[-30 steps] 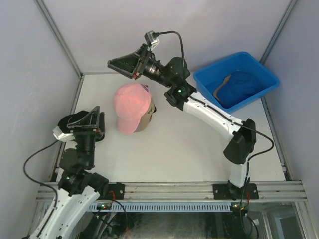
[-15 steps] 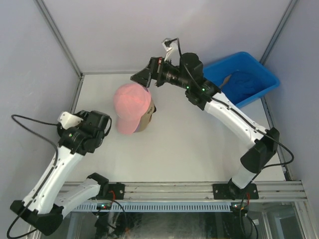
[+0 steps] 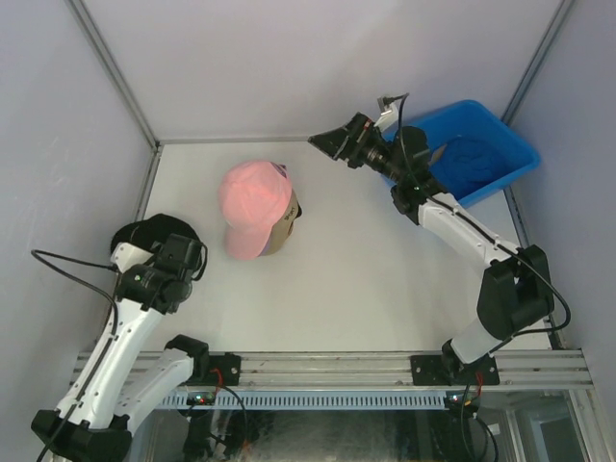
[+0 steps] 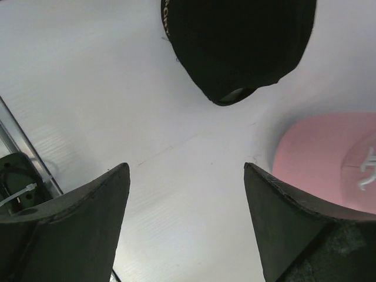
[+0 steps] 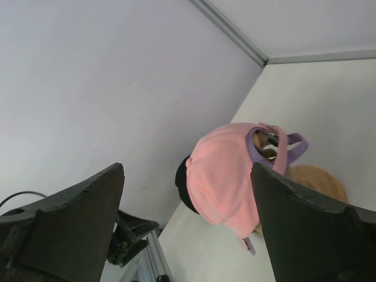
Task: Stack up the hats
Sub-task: Pick up the hat from the center of the board.
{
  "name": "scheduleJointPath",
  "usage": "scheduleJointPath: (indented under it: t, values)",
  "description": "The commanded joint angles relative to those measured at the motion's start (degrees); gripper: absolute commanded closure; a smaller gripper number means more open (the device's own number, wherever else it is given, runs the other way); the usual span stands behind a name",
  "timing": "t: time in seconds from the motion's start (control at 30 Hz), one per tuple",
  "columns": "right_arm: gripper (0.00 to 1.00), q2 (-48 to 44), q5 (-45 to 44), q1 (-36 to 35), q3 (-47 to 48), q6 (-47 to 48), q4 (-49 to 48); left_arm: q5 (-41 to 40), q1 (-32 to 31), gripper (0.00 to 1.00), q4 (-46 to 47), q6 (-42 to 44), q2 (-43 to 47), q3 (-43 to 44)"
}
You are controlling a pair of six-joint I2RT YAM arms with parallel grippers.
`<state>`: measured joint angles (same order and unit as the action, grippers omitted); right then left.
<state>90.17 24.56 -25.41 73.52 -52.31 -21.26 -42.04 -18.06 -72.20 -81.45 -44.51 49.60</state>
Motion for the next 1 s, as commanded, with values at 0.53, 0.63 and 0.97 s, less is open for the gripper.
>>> scheduleJointPath:
  t: [0.53,0.63,0.97]
  values:
    - [0.18,-2.65,5.17,-4.12,0.1,4.81,-5.36,-8.34,11.53,0.09,21.87,4.63,-10.98,-3.75]
    - [0.19,-1.49,5.58,-4.12,0.58,4.77,-5.83,-8.41,13.72,0.08,25.53,8.46,-14.49,-2.36]
    - [0.22,3.76,6.08,-4.06,3.77,4.5,-7.12,-6.34,18.47,0.1,32.09,16.91,-27.85,3.84]
